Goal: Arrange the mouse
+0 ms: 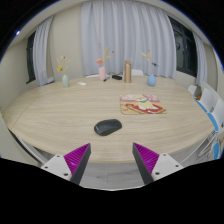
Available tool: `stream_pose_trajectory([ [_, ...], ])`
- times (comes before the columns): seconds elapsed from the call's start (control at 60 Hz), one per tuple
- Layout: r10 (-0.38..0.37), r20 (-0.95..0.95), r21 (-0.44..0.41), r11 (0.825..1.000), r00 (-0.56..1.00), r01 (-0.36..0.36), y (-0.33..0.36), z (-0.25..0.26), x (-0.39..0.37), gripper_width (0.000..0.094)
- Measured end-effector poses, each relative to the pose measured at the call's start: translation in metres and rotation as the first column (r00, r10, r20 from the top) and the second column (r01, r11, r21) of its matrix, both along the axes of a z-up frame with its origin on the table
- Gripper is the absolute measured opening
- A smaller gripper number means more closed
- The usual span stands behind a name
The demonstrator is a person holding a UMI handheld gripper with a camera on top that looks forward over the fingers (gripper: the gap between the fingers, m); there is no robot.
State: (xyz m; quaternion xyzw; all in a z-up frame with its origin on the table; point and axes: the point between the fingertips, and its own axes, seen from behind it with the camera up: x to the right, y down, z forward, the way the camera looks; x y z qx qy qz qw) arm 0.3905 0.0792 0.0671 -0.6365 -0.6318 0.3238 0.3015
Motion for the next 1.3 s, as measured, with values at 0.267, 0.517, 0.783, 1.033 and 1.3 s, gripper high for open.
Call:
stream_pose_trajectory([
  [0.267, -0.01, 0.037, 0.004, 1.0, 0.999, 0.01, -0.036, -0.033, -0.036, 0.086],
  [0.517, -0.05, 0.064, 0.004, 0.999, 0.997, 0.05, -0.037, -0.061, -0.083, 0.086],
  [0.783, -0.07, 0.06, 0.008, 0.998, 0.996, 0.07, -0.035, -0.075, -0.141, 0.0861],
  [1.033, 0.002, 0.05, 0.024, 1.0, 0.999, -0.004, -0.056, -0.078, -0.178, 0.0851],
  [1.3, 0.036, 0.05, 0.055, 0.998, 0.998, -0.039, -0.065, -0.078, -0.19, 0.0456],
])
